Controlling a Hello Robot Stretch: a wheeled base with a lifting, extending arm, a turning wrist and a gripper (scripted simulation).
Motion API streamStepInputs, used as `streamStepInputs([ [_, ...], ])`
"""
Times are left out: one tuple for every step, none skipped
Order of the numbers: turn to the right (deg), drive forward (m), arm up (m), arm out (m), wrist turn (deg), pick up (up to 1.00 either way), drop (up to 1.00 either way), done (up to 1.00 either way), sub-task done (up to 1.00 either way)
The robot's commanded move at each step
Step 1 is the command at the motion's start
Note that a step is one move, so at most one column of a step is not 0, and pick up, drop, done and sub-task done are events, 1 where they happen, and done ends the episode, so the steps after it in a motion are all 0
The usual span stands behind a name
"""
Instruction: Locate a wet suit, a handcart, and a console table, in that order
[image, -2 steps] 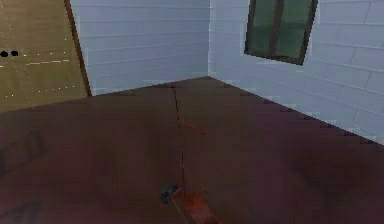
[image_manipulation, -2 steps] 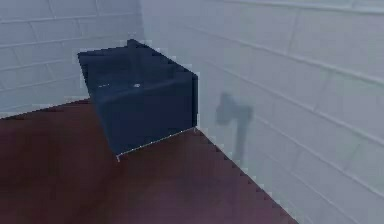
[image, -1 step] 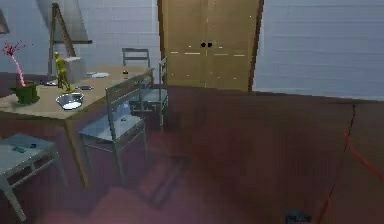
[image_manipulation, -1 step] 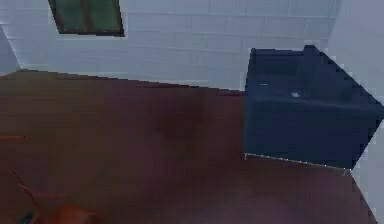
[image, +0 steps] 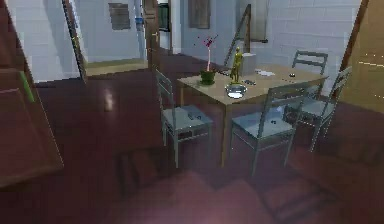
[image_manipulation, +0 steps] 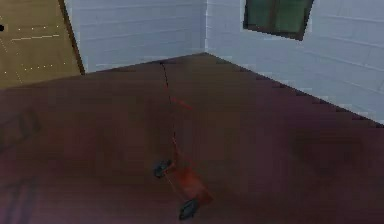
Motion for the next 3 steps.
streamStepInputs([
  [-45.0,0.00,0.00,0.00,0.0,0.00,0.00,0.00,0.00],
  [0.0,1.00,0.00,0.00,0.0,0.00,0.00,0.00,0.00],
  [0.0,0.70,0.00,0.00,0.0,0.00,0.00,0.00,0.00],
])
